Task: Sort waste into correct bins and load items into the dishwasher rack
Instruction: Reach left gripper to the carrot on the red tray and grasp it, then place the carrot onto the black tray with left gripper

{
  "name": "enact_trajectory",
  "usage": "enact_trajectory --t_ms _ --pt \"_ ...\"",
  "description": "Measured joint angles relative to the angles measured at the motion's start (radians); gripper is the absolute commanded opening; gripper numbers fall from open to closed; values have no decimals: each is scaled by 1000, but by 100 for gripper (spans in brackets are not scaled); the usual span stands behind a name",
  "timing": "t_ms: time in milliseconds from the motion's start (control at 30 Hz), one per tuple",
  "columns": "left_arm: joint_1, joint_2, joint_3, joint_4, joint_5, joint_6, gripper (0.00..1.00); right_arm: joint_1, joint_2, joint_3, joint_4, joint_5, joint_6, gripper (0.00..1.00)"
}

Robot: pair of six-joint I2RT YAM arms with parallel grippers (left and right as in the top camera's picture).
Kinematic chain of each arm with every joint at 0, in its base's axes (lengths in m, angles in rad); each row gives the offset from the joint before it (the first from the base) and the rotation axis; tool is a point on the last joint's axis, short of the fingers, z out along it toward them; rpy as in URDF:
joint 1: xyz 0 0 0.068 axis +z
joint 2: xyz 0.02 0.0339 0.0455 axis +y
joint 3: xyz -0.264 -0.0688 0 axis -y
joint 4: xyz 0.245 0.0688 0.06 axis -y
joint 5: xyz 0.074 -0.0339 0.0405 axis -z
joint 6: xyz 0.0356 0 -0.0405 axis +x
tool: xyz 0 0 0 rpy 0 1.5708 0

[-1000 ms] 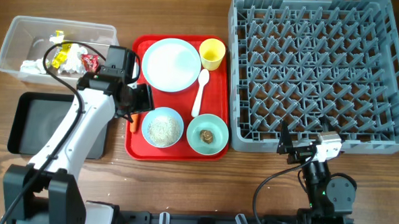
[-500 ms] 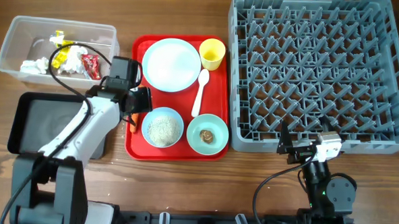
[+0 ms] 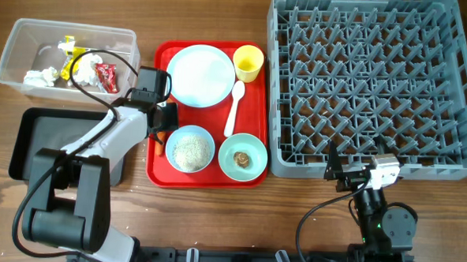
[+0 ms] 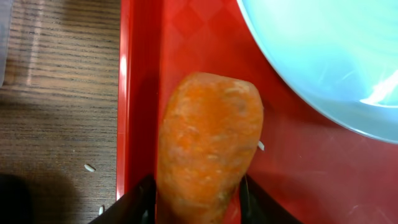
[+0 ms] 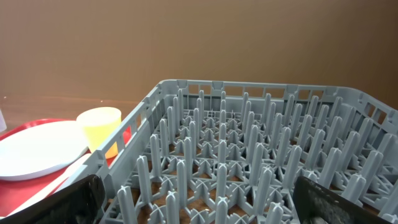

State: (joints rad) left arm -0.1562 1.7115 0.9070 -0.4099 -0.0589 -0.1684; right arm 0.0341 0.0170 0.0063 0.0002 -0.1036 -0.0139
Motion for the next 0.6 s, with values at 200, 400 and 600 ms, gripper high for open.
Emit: enact_trajectory --t_ms 200,400,600 --pt "0 0 0 0 0 4 18 0 0 0 0 0 0 100" --pt "0 -31 -1 7 0 3 18 0 0 0 0 0 0 100" --pt "0 -218 -2 10 -1 3 13 0 0 0 0 0 0 100"
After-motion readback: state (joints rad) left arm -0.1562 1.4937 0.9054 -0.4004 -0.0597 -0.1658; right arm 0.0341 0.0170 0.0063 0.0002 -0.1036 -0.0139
